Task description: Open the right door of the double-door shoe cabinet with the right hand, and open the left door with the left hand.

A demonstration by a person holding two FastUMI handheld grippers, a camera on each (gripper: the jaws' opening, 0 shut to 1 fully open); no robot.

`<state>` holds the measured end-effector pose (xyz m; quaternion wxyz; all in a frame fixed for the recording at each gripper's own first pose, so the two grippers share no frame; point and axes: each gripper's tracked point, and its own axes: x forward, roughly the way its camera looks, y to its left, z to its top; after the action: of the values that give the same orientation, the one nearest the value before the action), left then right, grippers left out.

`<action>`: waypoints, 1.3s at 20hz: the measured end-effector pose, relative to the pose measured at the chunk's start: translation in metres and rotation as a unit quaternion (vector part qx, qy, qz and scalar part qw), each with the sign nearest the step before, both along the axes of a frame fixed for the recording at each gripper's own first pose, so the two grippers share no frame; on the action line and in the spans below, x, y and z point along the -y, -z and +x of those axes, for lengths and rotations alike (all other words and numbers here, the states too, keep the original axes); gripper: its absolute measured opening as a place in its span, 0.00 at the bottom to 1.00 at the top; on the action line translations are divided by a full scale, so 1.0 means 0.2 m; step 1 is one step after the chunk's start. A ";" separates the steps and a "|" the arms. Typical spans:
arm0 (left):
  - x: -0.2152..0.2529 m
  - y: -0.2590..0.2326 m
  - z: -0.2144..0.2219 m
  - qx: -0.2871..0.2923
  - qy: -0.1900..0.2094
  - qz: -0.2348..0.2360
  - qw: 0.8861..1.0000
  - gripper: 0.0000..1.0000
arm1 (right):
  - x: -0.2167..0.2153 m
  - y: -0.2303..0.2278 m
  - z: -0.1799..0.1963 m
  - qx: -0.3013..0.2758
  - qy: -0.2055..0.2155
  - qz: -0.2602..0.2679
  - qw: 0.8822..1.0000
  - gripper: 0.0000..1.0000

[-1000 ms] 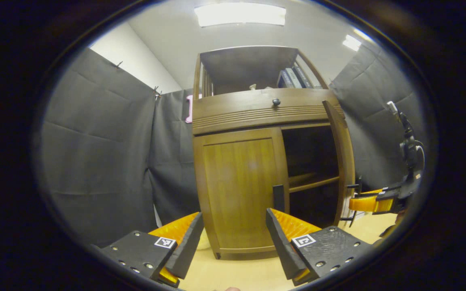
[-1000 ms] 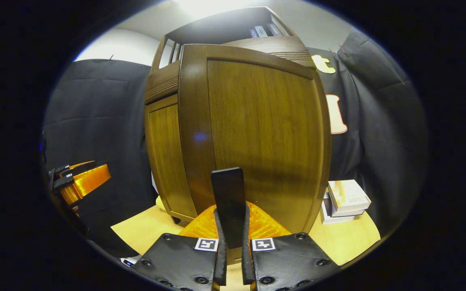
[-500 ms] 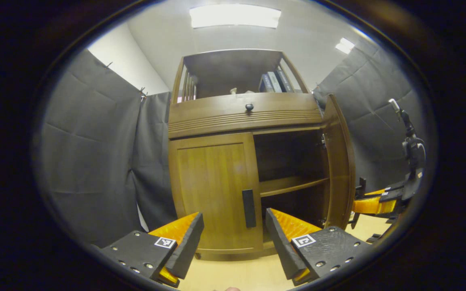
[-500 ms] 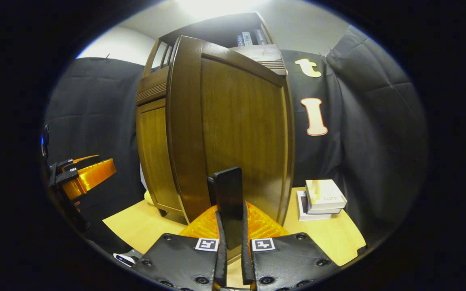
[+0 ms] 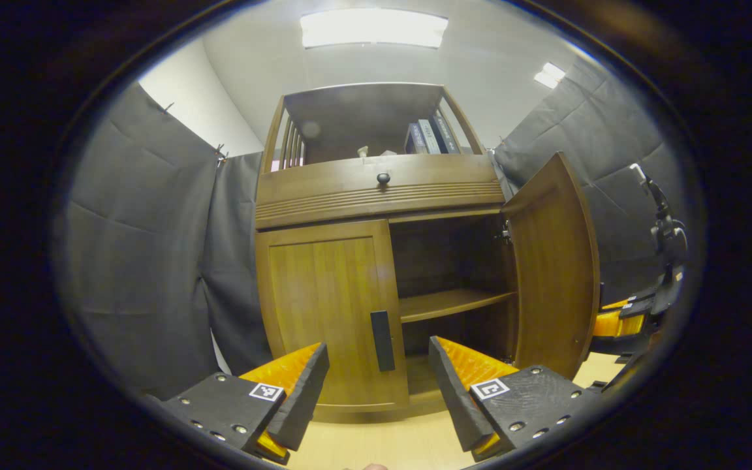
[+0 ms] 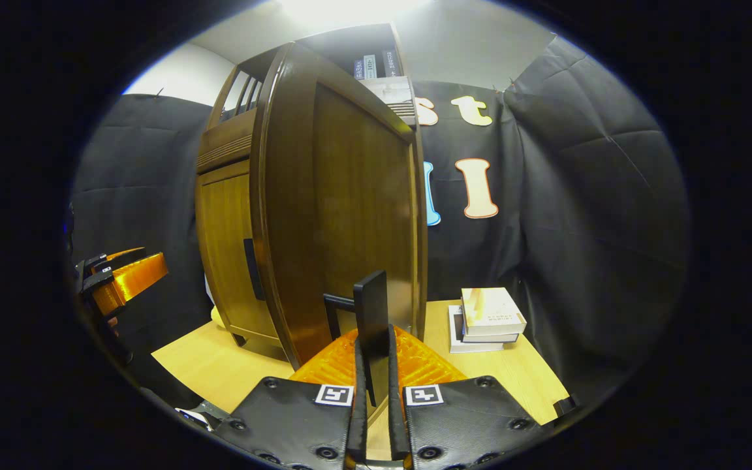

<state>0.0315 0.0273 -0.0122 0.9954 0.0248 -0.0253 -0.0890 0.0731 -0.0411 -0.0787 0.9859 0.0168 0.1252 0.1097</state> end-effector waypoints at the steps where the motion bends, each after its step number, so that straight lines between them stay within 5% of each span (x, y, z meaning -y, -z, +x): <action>1: 0.00 0.00 0.00 -0.001 0.000 0.001 1.000 0.90 | 0.03 0.00 0.00 0.001 0.004 -0.004 1.000 0.15; 7: 0.00 0.01 -0.01 0.001 0.000 0.003 1.000 0.90 | 0.22 0.00 0.03 0.000 0.034 -0.008 0.999 0.11; 9: -0.01 0.01 -0.01 0.002 0.000 0.002 1.000 0.90 | 0.28 -0.01 0.02 -0.001 0.042 -0.007 0.999 0.00; 11: 0.00 0.00 0.00 0.003 0.002 0.002 1.000 0.90 | 0.30 0.00 0.04 -0.004 0.041 -0.005 0.999 0.00; 12: 0.00 0.01 0.00 0.003 0.003 0.003 1.000 0.90 | 0.31 0.00 0.03 -0.006 0.041 -0.004 0.999 0.08; 14: 0.00 0.01 0.01 0.003 0.004 0.002 1.000 0.90 | 0.36 -0.01 0.02 -0.006 0.049 -0.006 0.999 0.00; 18: 0.00 0.02 0.06 0.002 0.009 0.001 1.000 0.90 | 0.44 -0.05 -0.04 -0.003 0.074 0.000 0.997 0.18; 19: 0.00 0.02 0.09 0.001 0.011 0.001 1.000 0.90 | 0.47 -0.05 -0.05 -0.002 0.088 -0.005 0.996 0.14; 23: 0.01 0.02 0.20 -0.002 0.022 -0.003 1.000 0.90 | 0.48 -0.14 -0.15 0.012 0.109 0.012 0.994 0.24; 26: 0.01 0.04 0.29 -0.004 0.024 0.000 1.000 0.90 | 0.53 -0.19 -0.22 0.025 0.138 -0.008 0.990 0.68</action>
<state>0.0886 0.0246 -0.0203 0.9931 0.0235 -0.0223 -0.1127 0.0288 -0.1476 -0.0409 0.9945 0.0232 0.0981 -0.0278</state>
